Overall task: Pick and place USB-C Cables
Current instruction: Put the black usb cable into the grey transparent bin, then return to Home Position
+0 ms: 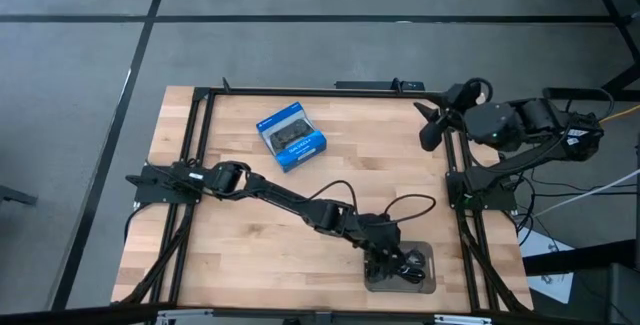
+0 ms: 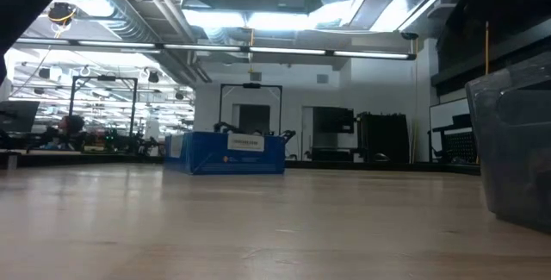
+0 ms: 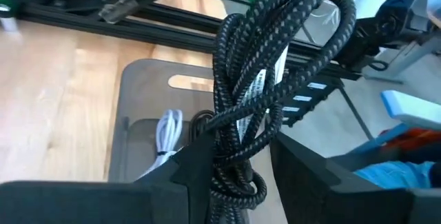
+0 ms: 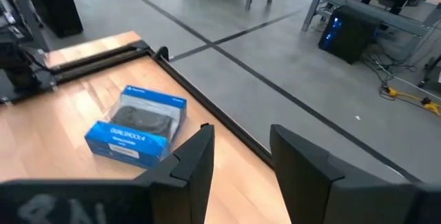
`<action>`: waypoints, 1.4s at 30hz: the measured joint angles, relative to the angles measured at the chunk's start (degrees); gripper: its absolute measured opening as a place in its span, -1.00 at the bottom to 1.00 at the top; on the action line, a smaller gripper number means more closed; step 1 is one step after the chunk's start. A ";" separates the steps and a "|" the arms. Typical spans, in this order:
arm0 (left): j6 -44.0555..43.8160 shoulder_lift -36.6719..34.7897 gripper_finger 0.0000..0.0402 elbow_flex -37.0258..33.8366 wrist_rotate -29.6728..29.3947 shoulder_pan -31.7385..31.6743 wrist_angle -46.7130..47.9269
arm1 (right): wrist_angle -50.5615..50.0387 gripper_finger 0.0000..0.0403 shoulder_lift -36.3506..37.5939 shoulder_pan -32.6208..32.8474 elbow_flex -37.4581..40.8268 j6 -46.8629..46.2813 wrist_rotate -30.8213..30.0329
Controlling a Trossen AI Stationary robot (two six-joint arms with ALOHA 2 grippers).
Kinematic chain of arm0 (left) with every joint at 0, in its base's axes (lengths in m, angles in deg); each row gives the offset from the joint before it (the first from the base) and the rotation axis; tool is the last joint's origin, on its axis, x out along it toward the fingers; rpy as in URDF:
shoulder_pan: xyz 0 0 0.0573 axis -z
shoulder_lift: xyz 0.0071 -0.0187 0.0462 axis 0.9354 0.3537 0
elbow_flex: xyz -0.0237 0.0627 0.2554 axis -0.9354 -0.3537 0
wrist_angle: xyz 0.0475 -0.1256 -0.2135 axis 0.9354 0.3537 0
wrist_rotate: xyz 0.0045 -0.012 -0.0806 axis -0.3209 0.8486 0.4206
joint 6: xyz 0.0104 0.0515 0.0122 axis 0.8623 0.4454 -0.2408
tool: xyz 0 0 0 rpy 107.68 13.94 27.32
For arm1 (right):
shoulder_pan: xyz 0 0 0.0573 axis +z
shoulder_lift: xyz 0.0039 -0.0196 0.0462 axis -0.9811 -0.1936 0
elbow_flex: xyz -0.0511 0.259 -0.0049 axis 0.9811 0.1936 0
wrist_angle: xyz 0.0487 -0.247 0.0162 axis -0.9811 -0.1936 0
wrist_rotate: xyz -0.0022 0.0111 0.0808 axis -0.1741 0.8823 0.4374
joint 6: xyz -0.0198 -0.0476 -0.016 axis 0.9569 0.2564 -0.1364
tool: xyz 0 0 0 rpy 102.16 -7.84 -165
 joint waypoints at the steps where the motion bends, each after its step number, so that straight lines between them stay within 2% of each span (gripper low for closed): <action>1: -0.31 0.00 -0.32 0.00 0.20 0.07 0.02 | -0.71 -0.28 0.00 0.00 -0.01 -0.14 0.01; 4: -1.95 0.00 -0.32 0.00 0.41 0.17 0.12 | -2.14 -0.28 0.00 0.00 0.00 -0.17 0.00; 9: -6.76 -0.04 -0.32 0.00 4.46 0.17 2.86 | -3.79 -0.28 0.00 0.00 0.02 -0.44 0.07; 22: -7.44 -0.37 -0.32 0.00 3.92 -1.21 3.56 | -4.64 -0.28 0.00 0.00 0.04 -0.57 0.09; 26: -10.93 -1.07 -0.32 0.11 12.70 -3.03 2.67 | -4.72 -0.28 0.00 0.00 0.07 -0.44 0.07; 30: -19.04 -1.90 -0.32 0.12 29.12 -5.16 3.68 | -4.47 -0.28 -0.02 0.00 0.07 -0.40 0.08; 32: -20.87 -1.90 -0.31 0.11 33.92 -5.67 4.60 | -4.46 -0.28 -0.02 0.00 0.07 -0.77 0.11; 38: -24.75 -1.87 -0.31 0.10 34.66 -5.95 8.65 | -4.36 -0.28 -0.10 0.02 0.07 -4.53 3.97; 42: -21.33 -2.45 -0.31 0.09 37.73 -6.35 11.82 | -4.12 -0.28 -0.26 0.02 0.07 -1.94 12.75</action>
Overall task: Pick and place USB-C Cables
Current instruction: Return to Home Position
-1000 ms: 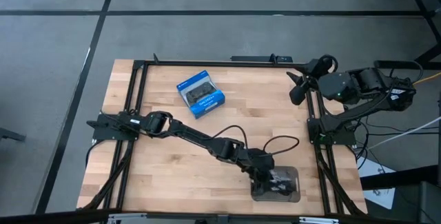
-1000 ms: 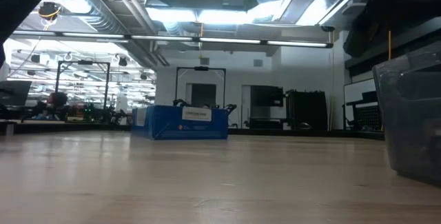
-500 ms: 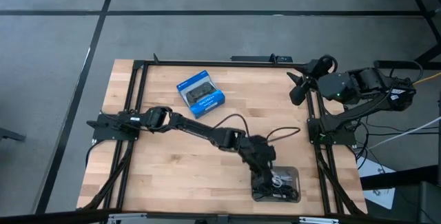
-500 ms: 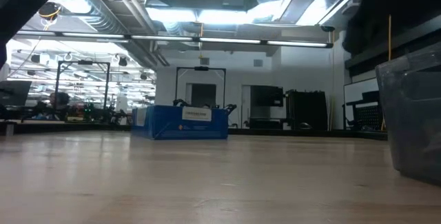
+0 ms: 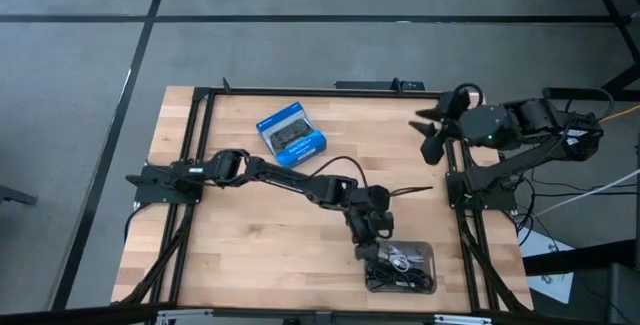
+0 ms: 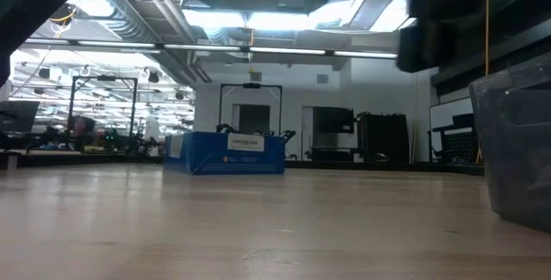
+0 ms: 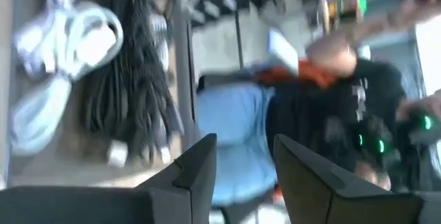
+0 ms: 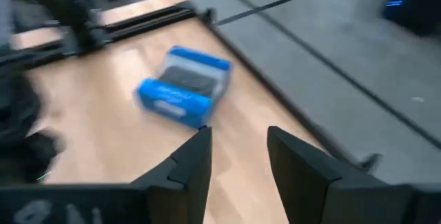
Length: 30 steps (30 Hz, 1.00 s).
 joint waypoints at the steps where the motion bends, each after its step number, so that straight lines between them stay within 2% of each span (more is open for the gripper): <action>1: 1.10 -0.39 -0.31 -0.02 0.94 -0.12 1.45 | 0.47 -0.28 0.03 0.03 0.01 0.06 1.86; 4: 7.12 -2.68 -0.31 0.00 0.04 -0.45 9.66 | 1.69 -0.28 0.37 0.61 0.01 0.32 4.77; 6: 11.70 -4.80 -0.31 -0.02 -4.46 -0.88 18.62 | 1.96 -0.28 1.10 1.06 0.01 0.36 4.82; 11: 19.19 -11.02 -0.31 -0.05 -27.19 -1.07 40.46 | 2.34 -0.28 3.51 2.19 0.01 0.29 4.82; 13: 21.79 -13.41 -0.31 -0.06 -33.47 -0.63 47.26 | 2.43 -0.28 4.93 2.53 0.01 0.28 4.80; 16: 24.17 -16.80 -0.31 -0.07 -39.22 -0.06 56.91 | 3.52 -0.28 7.03 3.07 0.41 0.05 4.72; 21: 25.50 -21.21 -0.31 -0.07 -44.76 -0.24 69.80 | 9.44 -0.28 10.78 3.21 6.09 0.33 4.70; 25: 26.41 -25.40 -0.31 -1.04 -46.52 0.53 74.30 | 17.31 -0.28 14.86 3.19 16.53 0.31 5.98; 30: 27.12 -34.64 -0.31 -9.97 -46.84 3.62 72.71 | 35.50 -0.28 21.18 3.19 32.17 4.44 17.53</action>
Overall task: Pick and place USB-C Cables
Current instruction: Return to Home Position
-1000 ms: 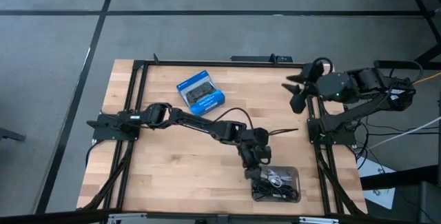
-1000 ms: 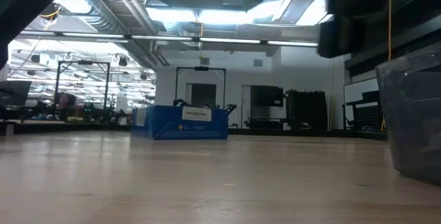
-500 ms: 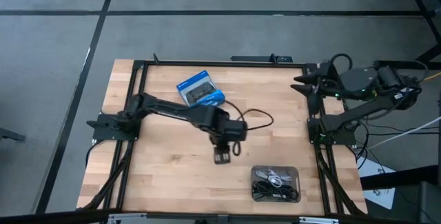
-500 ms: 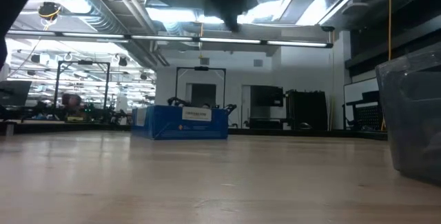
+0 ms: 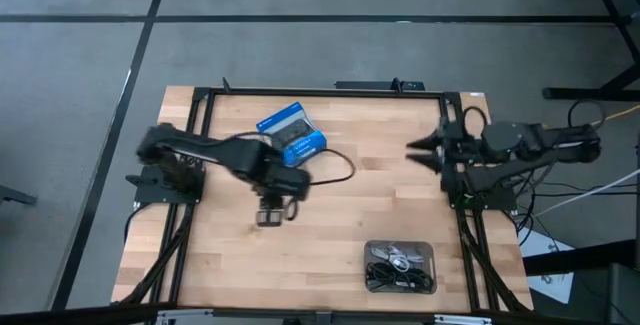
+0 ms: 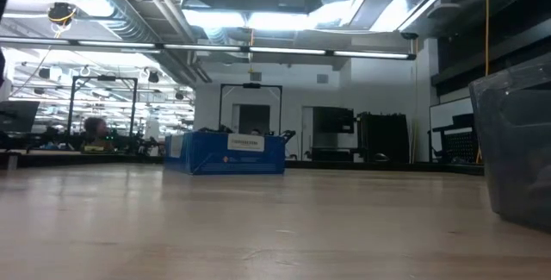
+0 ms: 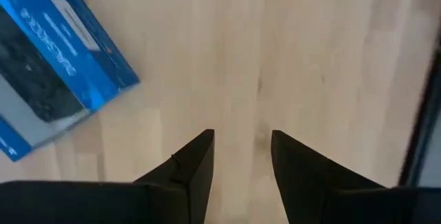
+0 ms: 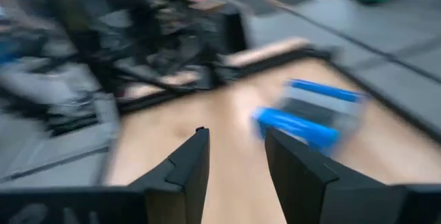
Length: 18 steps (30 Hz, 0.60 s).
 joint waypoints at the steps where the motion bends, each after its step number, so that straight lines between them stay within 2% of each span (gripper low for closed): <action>1: -0.48 -2.53 -0.31 -2.67 0.02 0.67 -1.02 | 3.76 -0.28 1.26 0.00 2.85 0.80 3.14; 4: -4.04 -11.44 -0.31 -12.20 -2.20 2.58 -8.26 | 12.04 -0.28 4.79 0.01 10.30 3.40 11.09; 6: -6.77 -17.87 -0.31 -19.43 -3.00 3.41 -14.32 | 15.49 -0.28 7.14 0.00 14.33 4.51 13.26; 12: -8.63 -36.38 -0.31 -40.75 -4.87 5.08 -33.01 | 20.37 -0.28 13.13 0.00 23.26 4.58 13.51; 18: -10.11 -52.62 -0.32 -59.49 -6.30 2.98 -46.06 | 21.38 -0.28 19.80 0.00 28.37 4.38 13.16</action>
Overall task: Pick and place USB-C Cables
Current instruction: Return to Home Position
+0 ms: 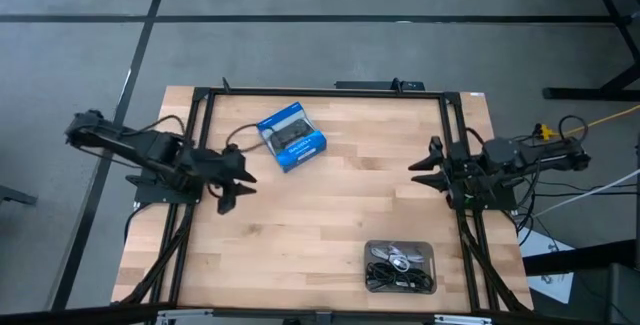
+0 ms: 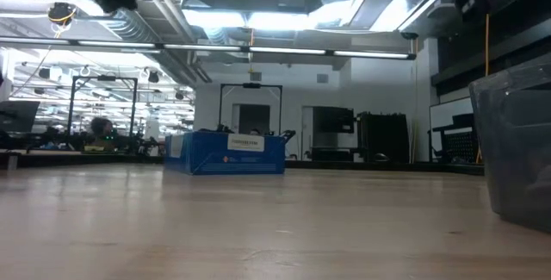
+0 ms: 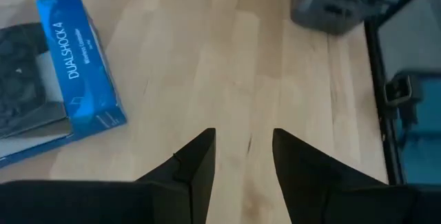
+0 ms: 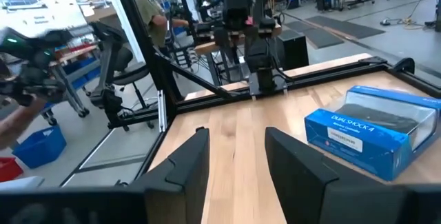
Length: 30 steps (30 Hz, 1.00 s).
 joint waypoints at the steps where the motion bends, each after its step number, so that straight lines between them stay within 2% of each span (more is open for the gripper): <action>1: -0.12 -2.48 -0.32 -3.12 -0.04 -0.44 -3.03 | 0.22 -0.28 1.17 0.00 1.01 -0.10 -0.02; 5: 0.13 -11.61 -0.32 -15.90 -0.59 -1.81 -16.80 | 0.60 -0.28 5.50 0.00 5.17 -1.30 -0.05; 9: 0.16 -18.08 -0.32 -27.25 -3.78 -2.40 -27.70 | 1.96 -0.28 9.47 0.00 10.07 -1.38 -0.06; 17: 2.10 -23.49 -0.32 -44.08 -9.84 -2.44 -49.81 | 2.67 -0.28 16.81 0.00 19.45 0.19 -0.06; 21: 5.74 -23.56 -0.32 -48.74 -10.58 -2.44 -56.89 | 4.48 -0.28 18.33 -0.02 22.01 0.31 0.00; 26: 7.07 -23.38 -0.32 -48.74 -14.98 -2.44 -56.20 | 5.42 -0.28 18.31 -0.02 22.31 3.45 0.40; 30: 8.01 -23.38 -0.32 -48.74 -15.97 -2.44 -56.17 | 5.48 -0.28 18.30 -0.04 22.31 3.69 0.37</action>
